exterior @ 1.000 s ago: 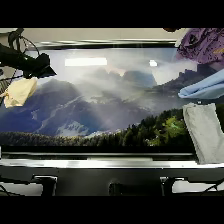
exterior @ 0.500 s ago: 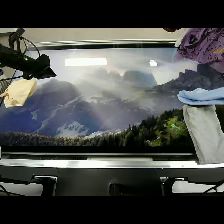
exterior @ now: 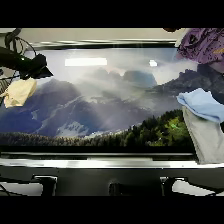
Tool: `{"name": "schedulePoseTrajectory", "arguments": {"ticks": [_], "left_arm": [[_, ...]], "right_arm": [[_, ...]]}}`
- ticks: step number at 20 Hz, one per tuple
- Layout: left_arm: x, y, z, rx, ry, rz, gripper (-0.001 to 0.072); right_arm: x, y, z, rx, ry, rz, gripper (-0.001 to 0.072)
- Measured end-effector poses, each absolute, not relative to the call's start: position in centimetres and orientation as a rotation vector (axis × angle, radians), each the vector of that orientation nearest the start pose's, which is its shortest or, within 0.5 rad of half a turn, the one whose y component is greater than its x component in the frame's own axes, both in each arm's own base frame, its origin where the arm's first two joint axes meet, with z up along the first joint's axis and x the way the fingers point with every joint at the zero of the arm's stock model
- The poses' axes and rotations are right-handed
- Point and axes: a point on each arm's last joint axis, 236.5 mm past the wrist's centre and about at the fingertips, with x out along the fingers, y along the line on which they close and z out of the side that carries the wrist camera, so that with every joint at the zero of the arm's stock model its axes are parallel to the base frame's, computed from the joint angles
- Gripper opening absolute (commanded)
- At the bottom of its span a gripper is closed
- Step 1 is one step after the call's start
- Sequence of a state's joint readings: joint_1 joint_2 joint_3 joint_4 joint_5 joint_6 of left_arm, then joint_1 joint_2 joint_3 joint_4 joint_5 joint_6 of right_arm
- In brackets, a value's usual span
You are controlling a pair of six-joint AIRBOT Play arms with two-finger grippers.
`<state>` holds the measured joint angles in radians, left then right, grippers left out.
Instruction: Fold the clothes and pants, and hang the long-sleeved shirts on hangers.
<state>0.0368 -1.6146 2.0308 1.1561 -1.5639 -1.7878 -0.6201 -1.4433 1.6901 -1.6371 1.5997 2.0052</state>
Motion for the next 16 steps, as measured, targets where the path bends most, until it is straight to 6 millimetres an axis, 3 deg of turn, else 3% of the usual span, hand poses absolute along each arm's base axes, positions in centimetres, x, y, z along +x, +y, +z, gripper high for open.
{"name": "schedulePoseTrajectory", "arguments": {"ticks": [3,7,16], "left_arm": [[47.1,-7.2,16.5,-0.458,1.158,-0.201,0.0025],[47.2,-7.0,16.6,-0.462,1.156,-0.196,0.0025],[47.3,-6.9,16.6,-0.457,1.153,-0.198,0.0025]], "right_arm": [[28.8,-24.7,7.3,0.785,1.249,-0.897,0.0036],[26.6,-24.1,4.1,0.800,1.318,-0.896,0.0036],[21.0,-24.2,-0.2,0.702,1.502,-1.000,0.0037]]}}
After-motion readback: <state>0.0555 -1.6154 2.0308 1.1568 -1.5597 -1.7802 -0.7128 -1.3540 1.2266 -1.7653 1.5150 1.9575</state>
